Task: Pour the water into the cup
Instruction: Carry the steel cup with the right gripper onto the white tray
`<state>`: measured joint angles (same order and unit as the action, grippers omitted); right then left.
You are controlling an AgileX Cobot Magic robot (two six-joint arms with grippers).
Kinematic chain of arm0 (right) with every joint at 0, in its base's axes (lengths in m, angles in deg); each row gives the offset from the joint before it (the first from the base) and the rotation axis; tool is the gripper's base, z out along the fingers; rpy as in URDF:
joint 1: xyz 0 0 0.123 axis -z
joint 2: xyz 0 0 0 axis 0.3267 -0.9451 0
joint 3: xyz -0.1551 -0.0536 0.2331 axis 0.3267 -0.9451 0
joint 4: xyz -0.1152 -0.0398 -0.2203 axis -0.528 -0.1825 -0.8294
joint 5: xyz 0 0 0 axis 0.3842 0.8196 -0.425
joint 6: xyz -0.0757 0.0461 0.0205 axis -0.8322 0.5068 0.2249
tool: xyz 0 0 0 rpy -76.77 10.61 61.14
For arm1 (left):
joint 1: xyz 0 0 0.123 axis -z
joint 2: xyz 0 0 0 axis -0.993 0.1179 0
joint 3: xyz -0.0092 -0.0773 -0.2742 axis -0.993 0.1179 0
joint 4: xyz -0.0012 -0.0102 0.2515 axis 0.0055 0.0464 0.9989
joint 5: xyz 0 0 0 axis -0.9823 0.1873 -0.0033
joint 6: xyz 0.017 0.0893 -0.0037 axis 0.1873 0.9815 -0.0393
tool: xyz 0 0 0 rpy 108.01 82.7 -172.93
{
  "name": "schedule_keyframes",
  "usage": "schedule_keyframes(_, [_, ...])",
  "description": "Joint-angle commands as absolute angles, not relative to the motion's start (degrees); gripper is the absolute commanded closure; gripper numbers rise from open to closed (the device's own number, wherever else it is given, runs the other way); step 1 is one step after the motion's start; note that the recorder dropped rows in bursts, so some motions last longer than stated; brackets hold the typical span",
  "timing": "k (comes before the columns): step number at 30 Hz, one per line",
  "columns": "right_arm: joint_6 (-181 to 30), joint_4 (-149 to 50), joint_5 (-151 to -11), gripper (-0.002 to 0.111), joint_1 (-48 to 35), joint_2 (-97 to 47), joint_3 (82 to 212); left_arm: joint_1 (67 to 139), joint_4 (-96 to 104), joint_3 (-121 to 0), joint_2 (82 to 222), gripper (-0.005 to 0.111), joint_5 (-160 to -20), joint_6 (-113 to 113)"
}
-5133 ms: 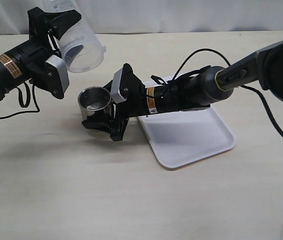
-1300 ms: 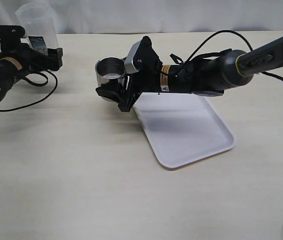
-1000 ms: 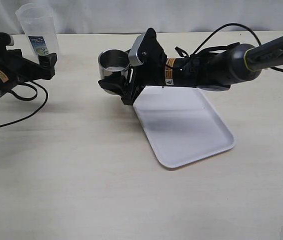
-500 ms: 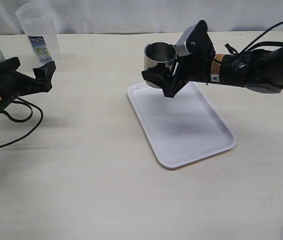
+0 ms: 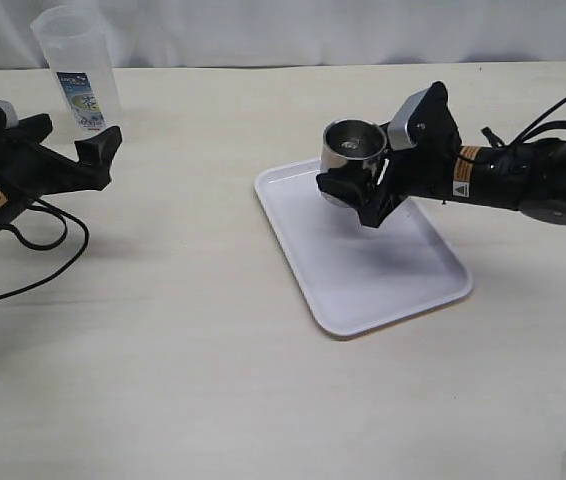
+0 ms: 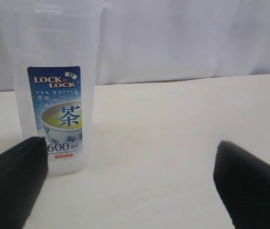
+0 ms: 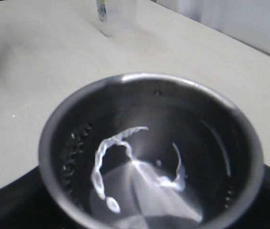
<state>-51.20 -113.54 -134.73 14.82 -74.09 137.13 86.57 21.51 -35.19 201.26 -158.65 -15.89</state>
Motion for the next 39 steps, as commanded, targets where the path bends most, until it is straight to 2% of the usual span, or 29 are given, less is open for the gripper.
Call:
schedule_keyframes(1, [-54.9, -109.5, -138.7, 0.104, 15.2, -76.4, 137.0, 86.5, 21.6, -34.7, 200.8, 0.019, -159.5, -15.9])
schedule_keyframes(39, [-62.7, -105.3, -140.9, 0.104, 15.2, -84.1, 137.1, 86.5, 21.3, -34.7, 200.8, 0.019, -159.5, -15.9])
